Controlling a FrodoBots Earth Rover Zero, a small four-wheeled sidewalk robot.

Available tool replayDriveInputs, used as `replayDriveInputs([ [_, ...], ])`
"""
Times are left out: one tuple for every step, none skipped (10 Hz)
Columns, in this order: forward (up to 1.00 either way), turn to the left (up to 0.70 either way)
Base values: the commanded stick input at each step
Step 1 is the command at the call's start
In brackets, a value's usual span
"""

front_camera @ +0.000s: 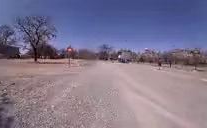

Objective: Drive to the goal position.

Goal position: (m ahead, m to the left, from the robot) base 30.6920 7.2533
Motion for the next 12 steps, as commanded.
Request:
replayDriveInputs([
  [1.00,0.00],
  [1.00,0.00],
  [1.00,0.00],
  [1.00,0.00],
  [1.00,0.00],
  [1.00,0.00],
  [1.00,0.00],
  [1.00,0.00],
  [1.00,0.00],
  [1.00,0.00],
  [1.00,0.00],
  [1.00,0.00],
])
